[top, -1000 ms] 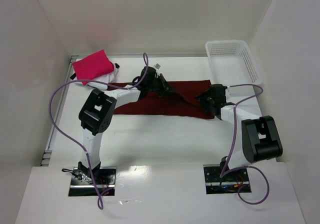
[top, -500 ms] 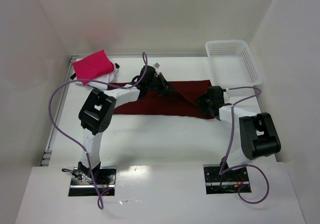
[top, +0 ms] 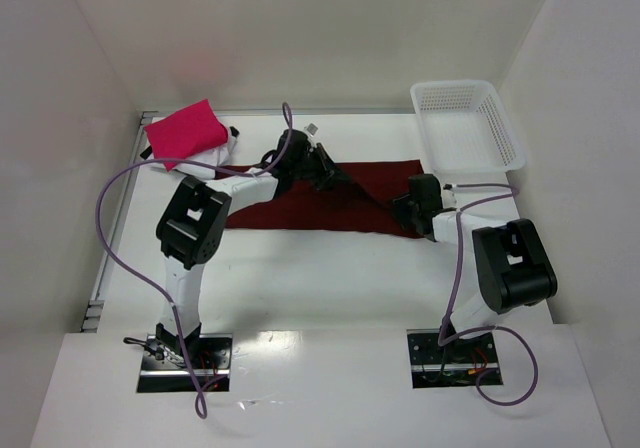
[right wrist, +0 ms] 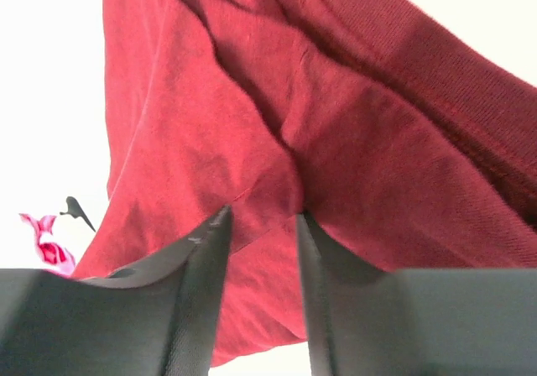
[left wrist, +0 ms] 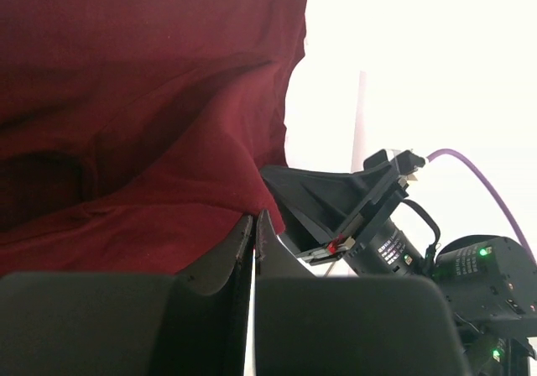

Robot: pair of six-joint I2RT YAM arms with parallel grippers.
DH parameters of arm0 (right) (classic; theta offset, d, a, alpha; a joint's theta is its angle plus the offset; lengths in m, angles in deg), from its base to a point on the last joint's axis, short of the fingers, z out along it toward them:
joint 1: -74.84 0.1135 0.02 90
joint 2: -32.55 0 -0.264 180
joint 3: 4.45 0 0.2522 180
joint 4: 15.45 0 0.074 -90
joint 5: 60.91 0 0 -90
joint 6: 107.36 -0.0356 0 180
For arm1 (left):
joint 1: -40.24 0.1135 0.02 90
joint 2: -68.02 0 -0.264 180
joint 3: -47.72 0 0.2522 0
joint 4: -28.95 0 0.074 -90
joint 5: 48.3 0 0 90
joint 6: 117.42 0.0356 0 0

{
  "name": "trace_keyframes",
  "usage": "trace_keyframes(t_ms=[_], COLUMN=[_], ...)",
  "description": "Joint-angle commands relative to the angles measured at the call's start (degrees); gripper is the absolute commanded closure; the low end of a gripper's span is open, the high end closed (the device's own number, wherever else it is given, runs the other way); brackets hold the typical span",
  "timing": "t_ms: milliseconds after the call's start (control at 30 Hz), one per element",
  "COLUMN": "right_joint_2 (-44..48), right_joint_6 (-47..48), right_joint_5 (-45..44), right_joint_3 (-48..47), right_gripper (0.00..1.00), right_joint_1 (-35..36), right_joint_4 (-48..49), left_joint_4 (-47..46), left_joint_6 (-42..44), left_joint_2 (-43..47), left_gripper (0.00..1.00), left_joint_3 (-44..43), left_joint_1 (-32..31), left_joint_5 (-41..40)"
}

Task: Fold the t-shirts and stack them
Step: Fold the other side of the tshirt into a rectangle

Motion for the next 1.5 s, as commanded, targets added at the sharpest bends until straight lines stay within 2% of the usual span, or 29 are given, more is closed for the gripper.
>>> trace_keyframes(t_ms=[0, 67, 100, 200, 300, 433, 800, 833, 867, 900, 967, 1000, 1033, 1067, 1133, 1333, 1400, 1467], right_joint_2=[1.4, 1.4, 1.2, -0.6, -2.0, -3.2, -9.2, -9.2, -9.3, -10.2, -11.9, -13.1, -13.6, -13.6, -14.1, -8.4, -5.2, -1.9], right_joint_6=[-2.4, -2.4, -2.4, -2.3, -0.7, 1.7, 8.5, 8.6, 9.2, 9.8, 11.1, 11.6, 12.1, 12.8, 13.6, 18.1, 21.1, 23.2], right_joint_5=[-5.5, -6.2, -6.2, -6.2, -6.7, -7.9, -8.6, -8.6, -8.6, -8.5, -6.5, -5.8, -5.7, -4.3, -3.7, -1.3, 0.1, 2.8], right_joint_3=[0.4, 0.0, -0.2, -1.6, -3.7, -8.1, -19.2, -20.0, -20.5, -21.1, -23.3, -24.1, -25.4, -25.9, -26.4, -25.8, -25.2, -24.0], right_gripper=[0.61, 0.68, 0.76, 0.91, 1.0, 1.0, 1.0, 1.0, 1.0, 0.99, 0.9, 0.71, 0.62, 0.55, 0.43, 0.37, 0.31, 0.25], right_joint_1=[0.5, 0.5, 0.5, 0.5, 0.5, 0.5, -2.0, -2.5, -3.0, -3.0, -4.1, -4.1, -4.1, -4.1, -4.1, -4.1, -4.1, -4.1], right_joint_4=[2.7, 2.1, 2.1, 2.1, 1.9, 1.4, 1.6, 1.8, 3.0, 3.6, 3.6, 4.1, 4.1, 4.1, 4.1, 4.4, 3.9, 2.3], left_joint_4=[-3.1, -3.6, -3.8, -4.3, -4.3, -3.7, 3.8, 4.5, 5.3, 6.9, 8.2, 8.3, 8.8, 8.8, 8.8, 13.7, 17.6, 22.6], left_joint_6=[-0.9, -0.9, -1.0, -1.4, -1.4, -0.8, 3.6, 4.5, 4.6, 5.1, 5.6, 5.6, 5.7, 6.2, 6.9, 13.4, 16.2, 21.3], left_joint_2=[0.3, 0.3, 0.3, 0.3, 0.3, -0.9, -6.8, -7.3, -8.0, -8.0, -8.6, -8.6, -8.5, -7.8, -6.7, 0.6, 3.5, 8.9], left_gripper=[1.0, 1.0, 1.0, 1.0, 1.0, 1.0, 1.0, 0.99, 0.95, 0.85, 0.53, 0.43, 0.3, 0.25, 0.16, 0.07, 0.01, 0.0], left_joint_3=[0.2, 0.3, 0.8, 0.8, 0.7, -0.7, -11.6, -12.3, -13.5, -14.1, -14.5, -14.5, -14.0, -13.9, -13.1, -11.2, -11.2, -9.6], left_joint_1=[1.2, 1.7, 2.1, 2.1, 2.9, 4.0, 6.1, 6.6, 6.7, 7.2, 7.8, 8.3, 8.3, 8.3, 8.8, 10.9, 12.2, 12.3], left_joint_5=[1.3, 1.9, 2.0, 2.5, 2.6, 3.6, 2.8, 1.9, 1.3, 0.7, 0.2, 0.1, -0.4, -1.1, -1.1, -2.8, -5.6, -8.6])
